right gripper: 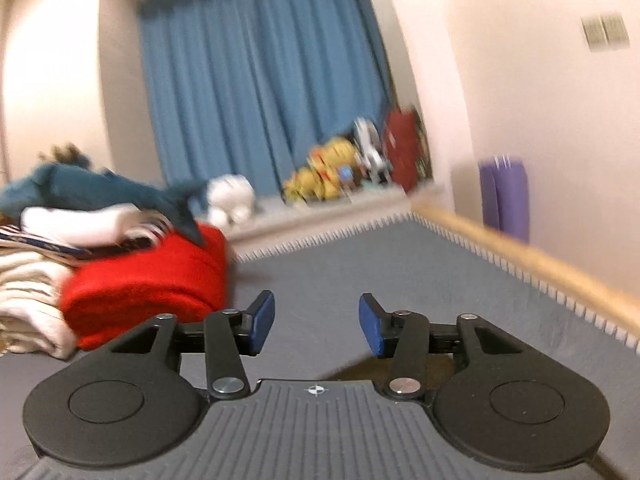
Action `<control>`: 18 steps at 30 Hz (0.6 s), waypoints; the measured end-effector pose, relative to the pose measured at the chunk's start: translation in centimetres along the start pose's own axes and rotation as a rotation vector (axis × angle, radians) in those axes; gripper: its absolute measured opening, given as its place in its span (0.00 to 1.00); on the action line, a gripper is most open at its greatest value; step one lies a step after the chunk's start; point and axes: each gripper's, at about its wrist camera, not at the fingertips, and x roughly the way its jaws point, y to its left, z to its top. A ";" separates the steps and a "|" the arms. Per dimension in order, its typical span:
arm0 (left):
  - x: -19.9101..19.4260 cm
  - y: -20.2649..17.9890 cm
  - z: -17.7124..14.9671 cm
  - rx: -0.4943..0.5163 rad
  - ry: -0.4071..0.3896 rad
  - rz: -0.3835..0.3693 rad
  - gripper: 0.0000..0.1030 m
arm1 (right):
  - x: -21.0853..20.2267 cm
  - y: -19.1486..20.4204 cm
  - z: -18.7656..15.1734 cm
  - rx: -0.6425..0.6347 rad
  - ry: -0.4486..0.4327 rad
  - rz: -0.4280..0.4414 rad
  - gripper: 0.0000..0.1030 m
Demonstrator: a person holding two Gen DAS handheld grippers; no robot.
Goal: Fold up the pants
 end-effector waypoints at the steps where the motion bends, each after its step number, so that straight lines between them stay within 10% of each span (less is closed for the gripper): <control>1: -0.6 0.1 0.0 -0.005 -0.008 -0.007 0.58 | -2.2 0.9 1.3 -0.023 -0.029 0.004 0.53; 10: -3.4 -0.4 -0.3 -0.008 -0.062 -0.057 0.58 | -17.5 4.6 6.8 -0.174 -0.166 -0.063 0.66; 18: -3.1 -0.4 -0.7 0.005 -0.053 -0.054 0.58 | -22.0 2.4 6.3 -0.171 -0.213 -0.103 0.72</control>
